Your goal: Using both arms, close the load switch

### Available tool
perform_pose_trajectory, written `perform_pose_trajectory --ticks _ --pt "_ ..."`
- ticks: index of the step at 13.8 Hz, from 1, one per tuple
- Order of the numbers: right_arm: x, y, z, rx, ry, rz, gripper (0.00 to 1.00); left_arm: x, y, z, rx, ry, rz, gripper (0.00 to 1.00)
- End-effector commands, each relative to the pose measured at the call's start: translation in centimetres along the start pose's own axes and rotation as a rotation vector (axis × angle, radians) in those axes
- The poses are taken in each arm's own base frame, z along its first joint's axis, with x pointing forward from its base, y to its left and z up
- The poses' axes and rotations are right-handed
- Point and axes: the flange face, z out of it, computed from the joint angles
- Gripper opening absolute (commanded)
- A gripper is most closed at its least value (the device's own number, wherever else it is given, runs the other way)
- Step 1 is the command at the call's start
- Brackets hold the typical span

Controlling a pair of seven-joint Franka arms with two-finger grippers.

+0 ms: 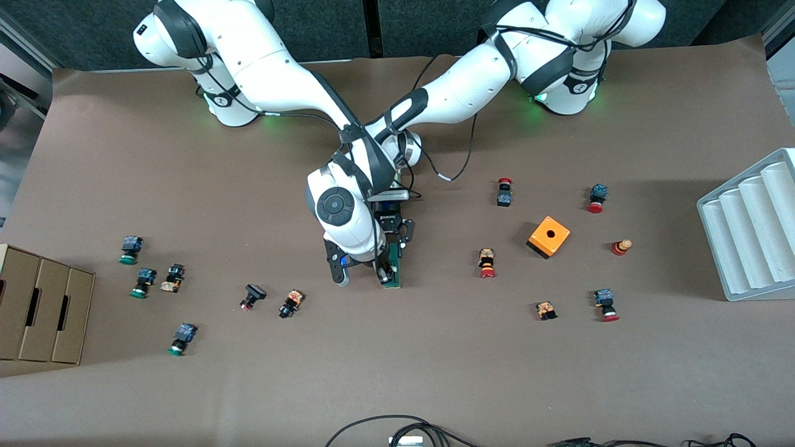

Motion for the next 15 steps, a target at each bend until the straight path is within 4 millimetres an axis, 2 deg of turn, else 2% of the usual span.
perform_pose_trajectory --ticks 1,5,15 --pt "1.0 -1.8 0.2 0.033 0.012 0.005 0.18 -0.2 0.7 -0.1 -0.009 0.018 0.012 0.58" --pt "1.5 -2.6 0.6 0.042 0.013 0.011 0.24 -0.3 0.7 -0.1 -0.009 0.018 0.012 0.58" --pt "1.4 -2.7 1.9 0.044 0.019 0.005 0.24 -0.4 0.6 -0.1 -0.009 0.016 0.014 0.58"
